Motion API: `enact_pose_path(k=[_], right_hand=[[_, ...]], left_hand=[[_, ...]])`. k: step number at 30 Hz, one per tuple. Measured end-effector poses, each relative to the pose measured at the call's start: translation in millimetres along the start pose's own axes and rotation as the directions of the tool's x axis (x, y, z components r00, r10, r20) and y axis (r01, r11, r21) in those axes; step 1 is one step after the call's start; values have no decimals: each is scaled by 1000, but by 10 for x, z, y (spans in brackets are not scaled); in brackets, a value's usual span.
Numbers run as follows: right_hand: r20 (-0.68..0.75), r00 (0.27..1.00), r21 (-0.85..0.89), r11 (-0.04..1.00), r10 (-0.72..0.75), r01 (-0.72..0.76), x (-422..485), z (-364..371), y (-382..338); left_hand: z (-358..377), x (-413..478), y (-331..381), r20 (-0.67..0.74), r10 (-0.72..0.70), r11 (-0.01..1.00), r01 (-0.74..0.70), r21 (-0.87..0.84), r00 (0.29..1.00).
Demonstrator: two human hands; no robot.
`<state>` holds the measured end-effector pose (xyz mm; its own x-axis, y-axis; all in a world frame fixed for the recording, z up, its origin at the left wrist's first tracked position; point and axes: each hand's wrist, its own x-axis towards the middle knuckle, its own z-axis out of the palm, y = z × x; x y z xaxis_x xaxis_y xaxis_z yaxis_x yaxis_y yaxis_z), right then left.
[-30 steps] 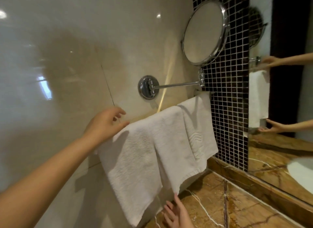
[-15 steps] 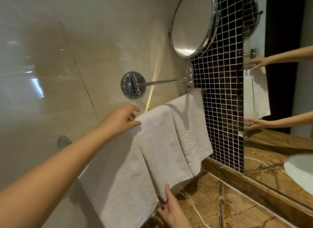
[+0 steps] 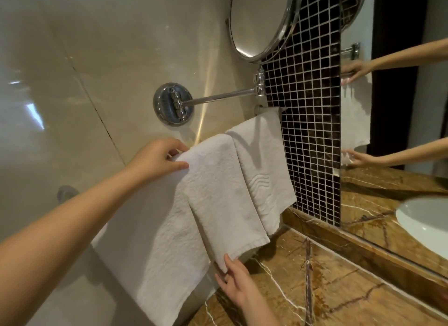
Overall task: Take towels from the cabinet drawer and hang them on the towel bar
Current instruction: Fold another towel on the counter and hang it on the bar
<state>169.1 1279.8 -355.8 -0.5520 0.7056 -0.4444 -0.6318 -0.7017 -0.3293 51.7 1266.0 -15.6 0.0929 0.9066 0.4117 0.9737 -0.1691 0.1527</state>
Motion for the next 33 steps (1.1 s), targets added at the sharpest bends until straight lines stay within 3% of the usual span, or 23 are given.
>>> enact_pose_path(k=[9, 15, 23, 27, 33], right_hand=[[-41, 999, -16, 999, -35, 34, -104, 51, 29], [68, 997, 44, 999, -26, 23, -128, 98, 145], [-74, 995, -99, 994, -63, 55, -109, -51, 148], [-64, 997, -130, 991, -42, 33, -112, -83, 77], [-45, 993, -22, 994, -108, 108, -74, -324, -407]], left_hand=[[-7, 5, 41, -17, 6, 1000, -6, 28, 1000], [-26, 21, 54, -9, 3, 999, -3, 43, 1000], [-52, 8, 58, 6, 1, 992, -1, 126, 1000], [-75, 45, 72, 27, -9, 992, 6, 126, 1000], [-18, 285, 167, 4, 1, 997, -1, 74, 1000]])
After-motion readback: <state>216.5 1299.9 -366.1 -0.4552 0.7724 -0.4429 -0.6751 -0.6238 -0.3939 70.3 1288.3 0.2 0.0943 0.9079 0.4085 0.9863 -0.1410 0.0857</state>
